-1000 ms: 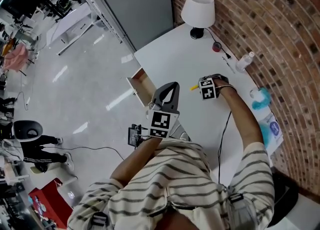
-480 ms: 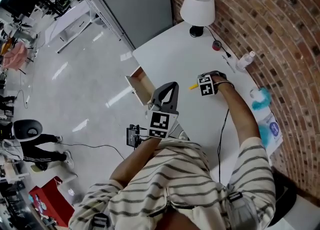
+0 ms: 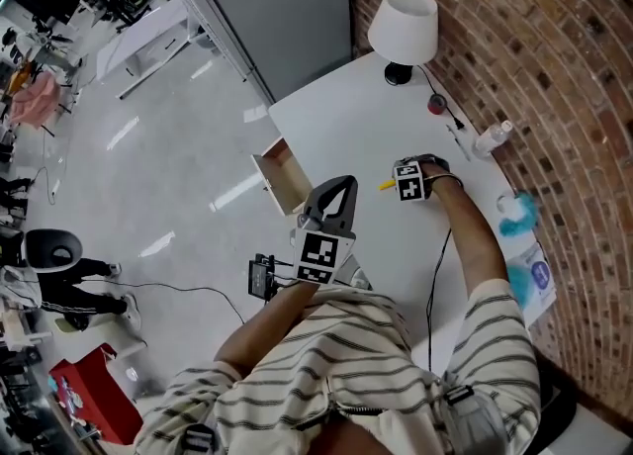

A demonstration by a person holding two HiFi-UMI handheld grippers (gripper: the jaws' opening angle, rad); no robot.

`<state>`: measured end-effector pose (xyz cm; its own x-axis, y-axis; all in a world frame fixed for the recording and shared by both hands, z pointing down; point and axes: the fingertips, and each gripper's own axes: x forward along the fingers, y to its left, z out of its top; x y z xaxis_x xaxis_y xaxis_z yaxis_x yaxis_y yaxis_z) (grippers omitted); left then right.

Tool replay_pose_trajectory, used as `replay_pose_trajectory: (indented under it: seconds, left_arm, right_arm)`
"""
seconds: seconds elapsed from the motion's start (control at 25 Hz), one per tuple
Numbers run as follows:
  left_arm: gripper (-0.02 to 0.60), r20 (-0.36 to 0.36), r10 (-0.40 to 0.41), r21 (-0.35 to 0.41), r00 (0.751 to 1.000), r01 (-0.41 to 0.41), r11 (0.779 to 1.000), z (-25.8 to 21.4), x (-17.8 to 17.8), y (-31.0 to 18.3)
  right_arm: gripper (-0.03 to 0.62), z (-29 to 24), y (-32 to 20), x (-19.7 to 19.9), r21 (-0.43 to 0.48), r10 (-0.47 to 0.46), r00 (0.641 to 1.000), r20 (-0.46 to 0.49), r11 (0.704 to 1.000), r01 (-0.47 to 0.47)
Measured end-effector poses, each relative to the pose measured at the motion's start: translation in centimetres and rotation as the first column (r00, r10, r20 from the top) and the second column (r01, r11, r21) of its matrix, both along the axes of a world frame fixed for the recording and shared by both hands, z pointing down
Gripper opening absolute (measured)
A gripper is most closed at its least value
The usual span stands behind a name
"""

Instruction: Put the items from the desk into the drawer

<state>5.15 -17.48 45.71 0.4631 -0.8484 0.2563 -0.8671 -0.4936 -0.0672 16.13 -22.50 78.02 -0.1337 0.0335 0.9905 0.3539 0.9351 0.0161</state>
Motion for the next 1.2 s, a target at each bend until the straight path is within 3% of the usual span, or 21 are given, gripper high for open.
replay_pose_trajectory:
  seconds: [0.2,0.56,1.0,1.2]
  left_arm:
    - [0.008,-0.007,0.005,0.0,1.0,-0.005,1.0,-0.1,-0.4,-0.4]
    - [0.008,-0.014,0.011,-0.021,1.0,-0.011,1.0,0.7,-0.5,-1.1]
    - [0.008,-0.026,0.017,-0.027,1.0,-0.018,0.999,1.1,0.3,-2.1]
    - [0.008,-0.048,0.005,-0.073,0.999,-0.008,0.997,1.8,0.3,-2.1]
  right_arm:
    - [0.121,0.6,-0.6,-0.5,-0.005,0.012,1.0,0.004,1.0,-0.012]
    - [0.121,2.4,-0.7,-0.4,-0.028,-0.05,0.998,-0.047,0.998,0.049]
    - [0.127,3.2,-1.2,-0.2,-0.093,-0.015,0.998,-0.058,0.996,0.01]
    - [0.14,3.4,-0.8,-0.6,-0.123,-0.018,0.998,-0.061,0.992,0.011]
